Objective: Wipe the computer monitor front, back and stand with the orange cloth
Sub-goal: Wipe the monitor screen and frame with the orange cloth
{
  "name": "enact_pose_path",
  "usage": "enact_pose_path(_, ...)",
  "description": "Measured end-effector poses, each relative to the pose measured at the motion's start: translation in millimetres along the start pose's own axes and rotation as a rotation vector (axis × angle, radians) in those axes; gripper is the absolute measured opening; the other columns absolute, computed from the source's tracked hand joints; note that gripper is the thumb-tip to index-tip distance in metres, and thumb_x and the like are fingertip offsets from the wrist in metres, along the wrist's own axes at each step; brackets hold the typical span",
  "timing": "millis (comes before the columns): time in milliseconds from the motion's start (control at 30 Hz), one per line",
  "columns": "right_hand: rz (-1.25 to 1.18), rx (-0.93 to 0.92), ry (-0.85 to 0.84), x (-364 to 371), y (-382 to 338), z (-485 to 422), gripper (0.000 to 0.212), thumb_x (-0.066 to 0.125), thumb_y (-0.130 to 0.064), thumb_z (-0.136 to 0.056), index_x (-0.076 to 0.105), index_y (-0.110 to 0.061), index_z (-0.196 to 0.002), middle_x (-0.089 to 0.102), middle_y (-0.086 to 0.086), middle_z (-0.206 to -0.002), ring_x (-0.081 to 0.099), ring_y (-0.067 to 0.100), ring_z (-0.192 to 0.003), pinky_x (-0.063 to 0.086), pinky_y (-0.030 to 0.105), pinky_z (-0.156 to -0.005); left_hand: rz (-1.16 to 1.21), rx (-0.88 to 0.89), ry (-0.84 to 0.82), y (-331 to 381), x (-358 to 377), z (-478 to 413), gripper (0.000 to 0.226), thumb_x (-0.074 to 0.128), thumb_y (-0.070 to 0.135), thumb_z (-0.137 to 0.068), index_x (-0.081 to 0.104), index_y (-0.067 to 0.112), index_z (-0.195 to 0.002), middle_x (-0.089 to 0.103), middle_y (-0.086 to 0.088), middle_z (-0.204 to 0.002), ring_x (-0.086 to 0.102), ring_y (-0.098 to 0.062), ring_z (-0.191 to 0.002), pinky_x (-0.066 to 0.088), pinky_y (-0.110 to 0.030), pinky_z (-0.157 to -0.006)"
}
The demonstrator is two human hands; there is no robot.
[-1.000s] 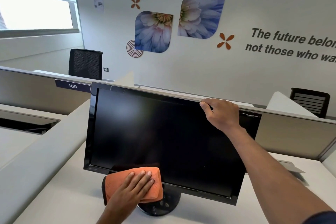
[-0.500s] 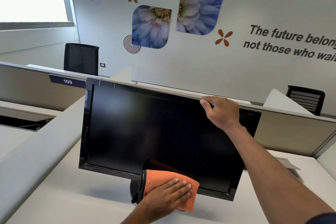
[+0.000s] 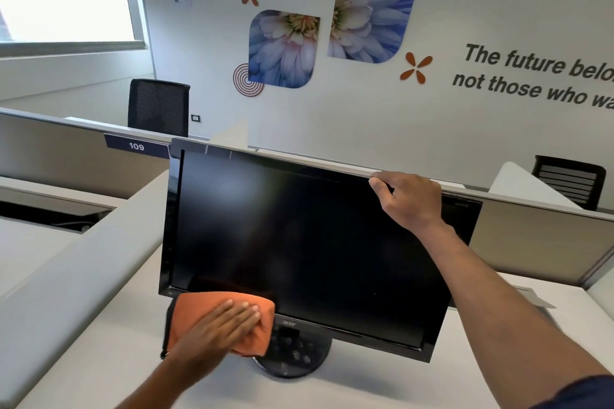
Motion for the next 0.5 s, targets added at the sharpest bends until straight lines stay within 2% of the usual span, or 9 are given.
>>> enact_pose_path(67, 0.004, 0.004, -0.006, 3, 0, -1, 0.035, 0.037, -0.051, -0.092, 0.069, -0.038, -0.097, 0.072, -0.013, -0.086, 0.066, 0.021, -0.085, 0.039, 0.029, -0.065, 0.056, -0.118, -0.017, -22, 0, 16, 0.093, 0.029, -0.006, -0.070, 0.007, 0.020, -0.156, 0.034, 0.001, -0.152, 0.009, -0.011, -0.148, 0.016, -0.032, -0.120)
enact_pose_path(100, 0.004, 0.008, -0.004, 3, 1, -1, 0.038, 0.035, -0.052, -0.092, 0.069, -0.039, -0.097, 0.072, -0.013, -0.086, 0.066, 0.021, -0.085, 0.041, 0.030, -0.066, 0.075, -0.174, -0.003, -29, -2, 23, 0.092, 0.036, -0.008, -0.072, 0.008, 0.020, -0.155, 0.039, -0.001, -0.150, 0.012, -0.012, -0.148, 0.008, -0.030, -0.121)
enact_pose_path(167, 0.002, 0.012, 0.005, 4, 2, -1, 0.041, 0.033, -0.054, -0.091, 0.070, -0.039, -0.098, 0.073, -0.013, -0.086, 0.067, 0.021, -0.085, 0.045, 0.031, -0.068, 0.142, -0.334, -0.010, -42, 3, 37, 0.113, 0.073, -0.009, -0.064, 0.012, 0.018, -0.155, 0.054, -0.006, -0.139, 0.025, -0.016, -0.143, -0.002, -0.027, -0.120)
enact_pose_path(233, 0.001, 0.008, 0.011, 4, 1, -1, 0.041, 0.033, -0.054, -0.091, 0.070, -0.039, -0.097, 0.073, -0.013, -0.085, 0.067, 0.021, -0.084, 0.046, 0.031, -0.068, 0.262, -0.518, -0.002, -54, 18, 49, 0.136, 0.090, -0.005, -0.040, 0.016, 0.012, -0.153, 0.057, -0.012, -0.135, 0.017, -0.013, -0.147, -0.001, -0.026, -0.119)
enact_pose_path(267, 0.002, 0.006, 0.013, 3, 1, -1, 0.040, 0.034, -0.053, -0.091, 0.070, -0.038, -0.097, 0.073, -0.013, -0.084, 0.067, 0.021, -0.083, 0.046, 0.031, -0.067, 0.297, -0.589, 0.029, -56, 21, 51, 0.139, 0.089, -0.008, -0.037, 0.015, 0.010, -0.153, 0.055, -0.014, -0.137, 0.012, -0.015, -0.149, 0.002, -0.027, -0.119)
enact_pose_path(333, 0.006, 0.008, 0.012, 2, 0, -2, 0.038, 0.036, -0.051, -0.092, 0.071, -0.038, -0.096, 0.073, -0.013, -0.084, 0.067, 0.021, -0.083, 0.045, 0.031, -0.067, 0.370, -0.724, 0.073, -48, 26, 47, 0.140, 0.084, -0.013, -0.037, 0.012, 0.010, -0.154, 0.050, -0.019, -0.140, 0.024, -0.029, -0.144, 0.009, -0.033, -0.119)
enact_pose_path(400, 0.008, 0.014, 0.005, 3, -1, -2, 0.037, 0.036, -0.051, -0.093, 0.071, -0.038, -0.097, 0.073, -0.013, -0.087, 0.067, 0.021, -0.085, 0.046, 0.032, -0.069, 0.478, -0.855, 0.098, -32, 23, 32, 0.113, 0.072, -0.011, -0.048, 0.021, 0.000, -0.148, 0.046, -0.027, -0.141, 0.041, -0.046, -0.131, 0.028, -0.047, -0.112)
enact_pose_path(433, 0.006, 0.015, 0.002, 3, 0, -2, 0.037, 0.036, -0.051, -0.094, 0.071, -0.038, -0.098, 0.073, -0.013, -0.088, 0.067, 0.021, -0.086, 0.045, 0.032, -0.069, 0.555, -0.950, 0.117, -26, 15, 24, 0.099, 0.064, -0.004, -0.055, 0.024, -0.006, -0.146, 0.041, -0.030, -0.144, 0.040, -0.050, -0.130, 0.030, -0.050, -0.108)
enact_pose_path(500, 0.008, 0.009, 0.006, 3, -1, -2, 0.037, 0.036, -0.051, -0.093, 0.071, -0.038, -0.098, 0.073, -0.013, -0.089, 0.067, 0.020, -0.086, 0.043, 0.031, -0.068, 0.767, -1.197, 0.127, -15, 10, 10, 0.096, 0.060, 0.002, -0.067, 0.013, -0.009, -0.149, 0.016, -0.027, -0.157, 0.017, -0.046, -0.143, 0.013, -0.046, -0.116)
Point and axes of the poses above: each hand's wrist, its own z-axis away from the middle knuckle, its own x-axis out of the palm, y = z × x, the point moved 9 cm from there along -z, towards the middle knuckle
